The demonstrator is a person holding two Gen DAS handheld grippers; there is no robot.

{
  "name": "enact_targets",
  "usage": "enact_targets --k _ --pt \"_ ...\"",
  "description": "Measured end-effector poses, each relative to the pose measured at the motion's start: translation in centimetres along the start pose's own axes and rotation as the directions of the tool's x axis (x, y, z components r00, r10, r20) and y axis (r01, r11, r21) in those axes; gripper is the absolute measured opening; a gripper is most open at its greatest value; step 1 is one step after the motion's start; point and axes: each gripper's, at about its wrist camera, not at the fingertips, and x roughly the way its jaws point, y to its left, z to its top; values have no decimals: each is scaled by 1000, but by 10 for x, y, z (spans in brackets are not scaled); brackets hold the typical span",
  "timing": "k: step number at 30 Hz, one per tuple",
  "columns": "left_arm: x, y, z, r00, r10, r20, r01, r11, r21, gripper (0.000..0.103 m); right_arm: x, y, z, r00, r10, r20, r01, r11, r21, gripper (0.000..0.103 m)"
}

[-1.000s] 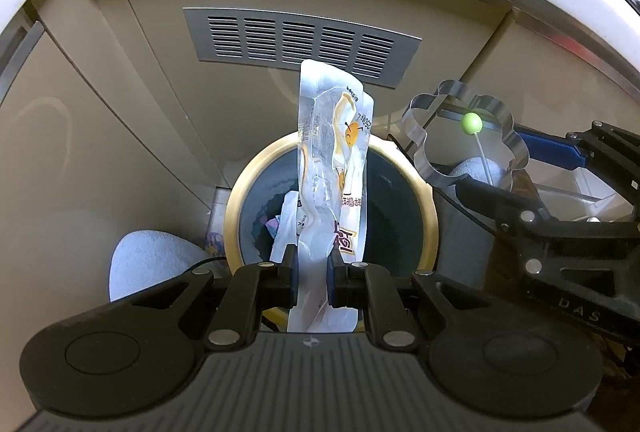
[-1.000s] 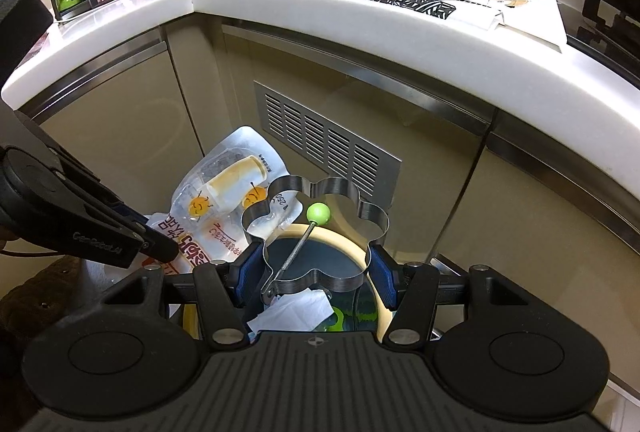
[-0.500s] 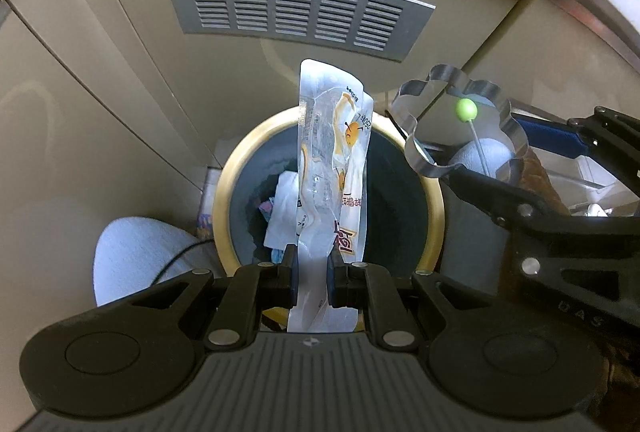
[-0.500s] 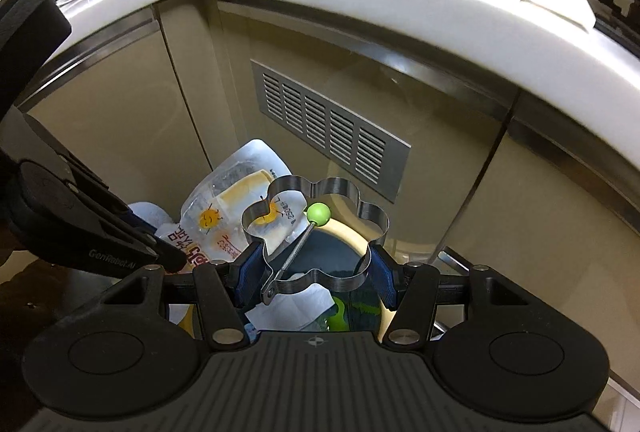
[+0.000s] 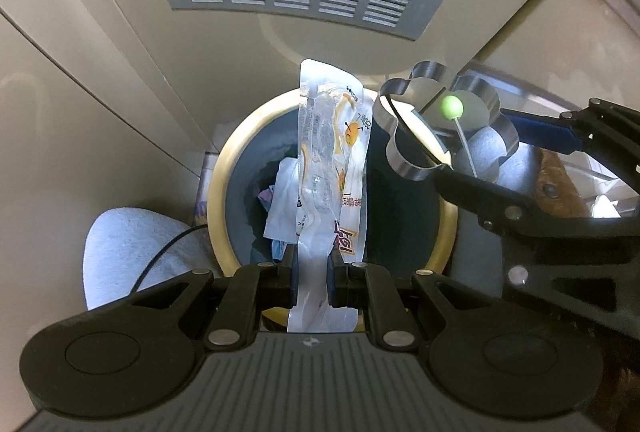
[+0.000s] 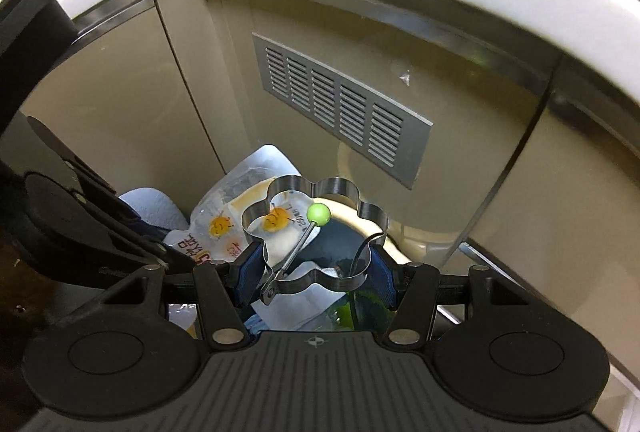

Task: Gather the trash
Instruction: 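Open left tool to drop the pouch while right tool drops the egg ring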

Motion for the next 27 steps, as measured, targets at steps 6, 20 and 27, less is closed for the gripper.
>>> enact_targets --k 6,20,27 --pt "22 0 3 999 9 -39 -9 1000 1 14 18 -1 0 999 14 -50 -13 1000 12 60" --pt "30 25 1 999 32 -5 -32 999 -43 96 48 -8 5 991 18 -133 -6 996 91 86" --pt "14 49 -5 999 -34 9 35 984 -172 103 35 -8 2 992 10 -129 3 995 102 89"
